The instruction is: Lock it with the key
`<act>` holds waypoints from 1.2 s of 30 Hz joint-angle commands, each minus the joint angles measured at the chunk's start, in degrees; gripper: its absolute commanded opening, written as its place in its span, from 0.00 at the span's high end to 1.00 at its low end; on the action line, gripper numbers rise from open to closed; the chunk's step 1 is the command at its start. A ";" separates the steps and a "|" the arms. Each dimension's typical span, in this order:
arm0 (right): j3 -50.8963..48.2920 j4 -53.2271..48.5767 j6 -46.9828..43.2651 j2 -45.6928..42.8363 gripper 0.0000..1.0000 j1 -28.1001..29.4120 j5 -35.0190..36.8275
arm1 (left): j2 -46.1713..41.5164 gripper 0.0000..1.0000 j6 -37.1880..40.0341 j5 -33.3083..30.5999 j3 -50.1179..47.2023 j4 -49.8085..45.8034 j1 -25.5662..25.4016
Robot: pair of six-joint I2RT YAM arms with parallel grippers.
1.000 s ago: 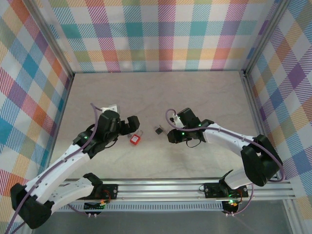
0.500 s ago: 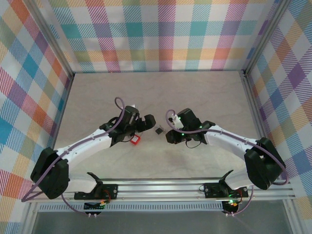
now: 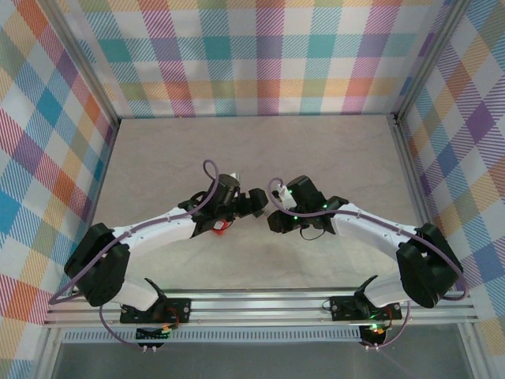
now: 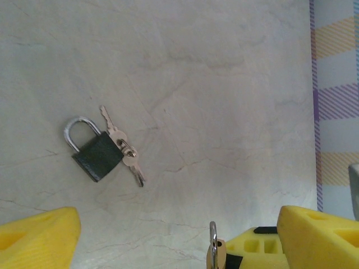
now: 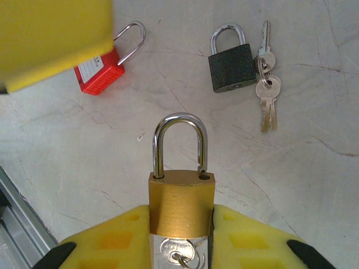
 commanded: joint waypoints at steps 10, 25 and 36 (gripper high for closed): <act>-0.95 1.96 -1.01 -2.27 0.76 0.48 -1.75 | 3.16 0.23 -2.54 2.32 0.57 5.55 -1.56; -0.99 2.01 -1.15 -2.62 0.76 0.58 -1.82 | 6.42 0.58 -4.40 5.35 0.24 10.20 -2.32; -1.10 2.34 -1.00 -2.66 0.76 0.61 -1.93 | 7.08 0.81 -4.58 6.59 0.03 12.12 -2.57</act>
